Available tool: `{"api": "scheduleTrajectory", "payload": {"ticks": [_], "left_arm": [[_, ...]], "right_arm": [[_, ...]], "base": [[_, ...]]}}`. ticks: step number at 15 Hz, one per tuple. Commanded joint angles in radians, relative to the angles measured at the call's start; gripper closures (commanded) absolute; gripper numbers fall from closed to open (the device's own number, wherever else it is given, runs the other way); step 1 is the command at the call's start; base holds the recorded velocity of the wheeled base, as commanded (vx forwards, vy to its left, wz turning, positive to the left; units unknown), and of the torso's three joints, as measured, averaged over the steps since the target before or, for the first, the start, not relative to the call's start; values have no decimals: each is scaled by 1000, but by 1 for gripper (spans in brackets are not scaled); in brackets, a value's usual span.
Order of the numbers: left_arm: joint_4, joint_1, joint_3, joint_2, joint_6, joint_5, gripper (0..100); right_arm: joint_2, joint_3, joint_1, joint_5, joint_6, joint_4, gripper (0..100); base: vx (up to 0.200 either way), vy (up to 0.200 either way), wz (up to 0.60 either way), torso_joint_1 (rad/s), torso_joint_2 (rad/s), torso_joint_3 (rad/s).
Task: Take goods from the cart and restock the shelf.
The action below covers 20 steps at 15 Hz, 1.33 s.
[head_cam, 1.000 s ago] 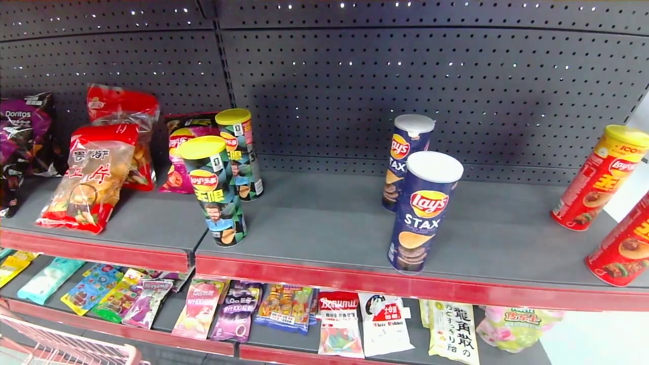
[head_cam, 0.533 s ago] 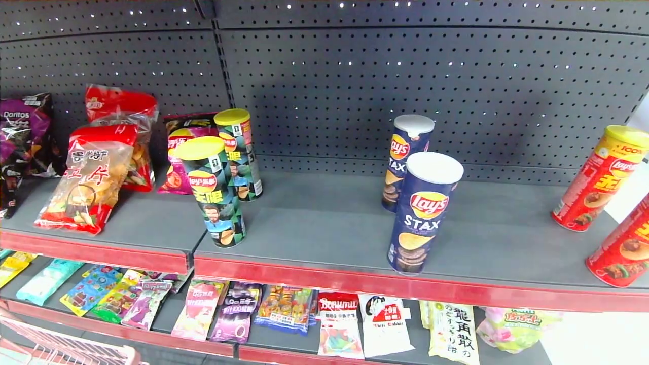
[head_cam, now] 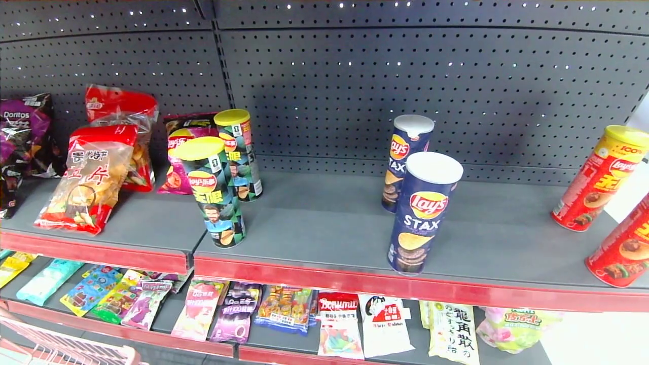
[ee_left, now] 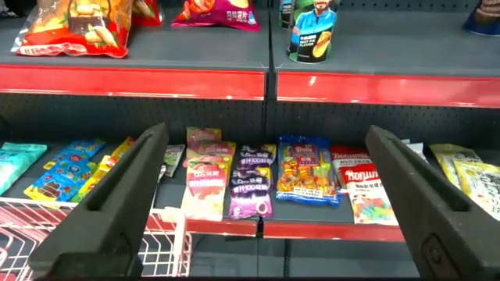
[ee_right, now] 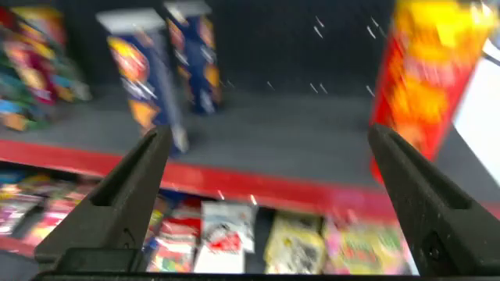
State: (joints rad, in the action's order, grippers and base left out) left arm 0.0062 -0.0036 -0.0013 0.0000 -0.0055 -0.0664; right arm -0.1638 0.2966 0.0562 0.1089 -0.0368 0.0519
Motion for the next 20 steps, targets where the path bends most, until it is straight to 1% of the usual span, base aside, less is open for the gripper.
{"api": "scheduleTrajectory", "payload": {"ticks": [1,2,3,4,5,8,9,11,12,13,15,16,18,20], "left_arm": [[0,-1,0,2,-1,-1,0],[0,-1,0,2,-1,0,0],[0,1,0,2,-1,-1,0],[0,-1,0,2,-1,-1,0],[0,1,0,2,-1,-1,0],[0,-1,0,2,-1,-1,0],[0,1,0,2,-1,-1,0],[0,-1,0,2,-1,0,0],[0,1,0,2,-1,-1,0],[0,1,0,2,-1,0,0],[0,1,0,2,-1,-1,0],[0,-1,0,2,-1,0,0],[0,1,0,2,-1,0,0],[0,1,0,2,-1,-1,0]], "right_arm": [[-344,193,97,83,15,6,0],[-451,211,134,121,12,13,0],[-503,207,177,155,11,11,0],[-571,190,220,172,8,13,0],[-628,174,244,172,0,16,0],[-767,191,249,172,-5,20,0],[-853,190,248,169,2,46,0],[-941,182,248,132,5,118,0],[-997,188,261,55,12,161,0],[-1037,194,280,17,12,166,0],[-1099,199,300,-26,23,183,0],[-1126,193,300,-48,31,221,0],[-1195,187,300,-124,54,295,0],[-1227,193,297,-132,67,335,0]], "base": [[0,0,0,0,0,0],[0,0,0,0,0,0],[0,0,0,0,0,0],[0,0,0,0,0,0],[0,0,0,0,0,0],[0,0,0,0,0,0],[0,0,0,0,0,0],[0,0,0,0,0,0],[0,0,0,0,0,0],[0,0,0,0,0,0],[0,0,0,0,0,0],[0,0,0,0,0,0],[0,0,0,0,0,0],[0,0,0,0,0,0]]}}
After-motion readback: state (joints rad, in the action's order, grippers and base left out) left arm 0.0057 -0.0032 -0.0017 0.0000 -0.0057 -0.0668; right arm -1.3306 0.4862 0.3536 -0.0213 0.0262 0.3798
